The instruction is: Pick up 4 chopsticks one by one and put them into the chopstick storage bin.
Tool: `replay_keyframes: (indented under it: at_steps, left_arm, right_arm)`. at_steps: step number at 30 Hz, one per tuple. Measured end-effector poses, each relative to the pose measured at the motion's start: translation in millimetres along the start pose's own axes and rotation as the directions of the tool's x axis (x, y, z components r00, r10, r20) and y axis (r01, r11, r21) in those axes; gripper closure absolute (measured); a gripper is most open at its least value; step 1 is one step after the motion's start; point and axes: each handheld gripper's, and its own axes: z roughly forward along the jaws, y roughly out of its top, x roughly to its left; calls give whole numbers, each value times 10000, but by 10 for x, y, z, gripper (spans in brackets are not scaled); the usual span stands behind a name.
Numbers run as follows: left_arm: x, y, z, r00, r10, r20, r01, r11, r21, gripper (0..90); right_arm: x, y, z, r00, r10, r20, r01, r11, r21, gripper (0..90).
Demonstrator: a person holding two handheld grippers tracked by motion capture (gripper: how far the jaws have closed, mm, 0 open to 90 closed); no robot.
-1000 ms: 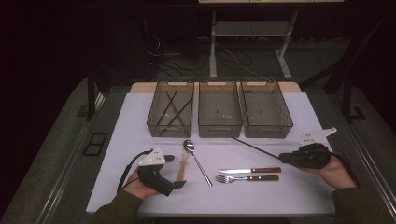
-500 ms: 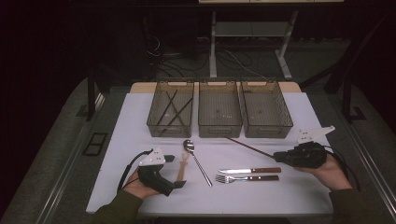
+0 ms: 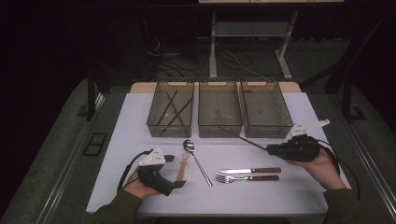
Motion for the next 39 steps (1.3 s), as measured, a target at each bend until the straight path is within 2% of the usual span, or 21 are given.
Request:
replay_keyframes:
  at_steps: [17, 20, 23, 27, 36, 39]
  left_arm:
    - [4, -1, -5, 10000, -71, -40, 71, 10000, -43, 0]
    - [5, 1, -11, 9999, -88, -73, 87, 9999, -52, 0]
    - [4, 0, -19, 9998, -203, -73, 202, 9997, -136, 0]
    - [11, -4, -22, 9997, -231, -48, 230, 9997, -117, 0]
    - [9, -8, -3, 9994, -343, -37, 342, 9993, -178, 0]
    - [7, -5, -11, 9997, -253, -55, 252, 9996, -160, 0]
  right_arm:
    - [9, 372, 169, 9967, 492, 651, -474, 9984, -293, 848]
    - [6, 455, 234, 9948, 604, 816, -590, 9981, -186, 847]
    - [-6, 542, 300, 9933, 784, 851, -761, 9966, -307, 848]
    - [3, 679, 406, 9909, 799, 1085, -789, 9968, -127, 848]
    - [69, 1044, 647, 9892, 927, 1138, -931, 9957, -20, 848]
    - [101, 1172, 742, 9888, 901, 1192, -915, 9958, 57, 848]
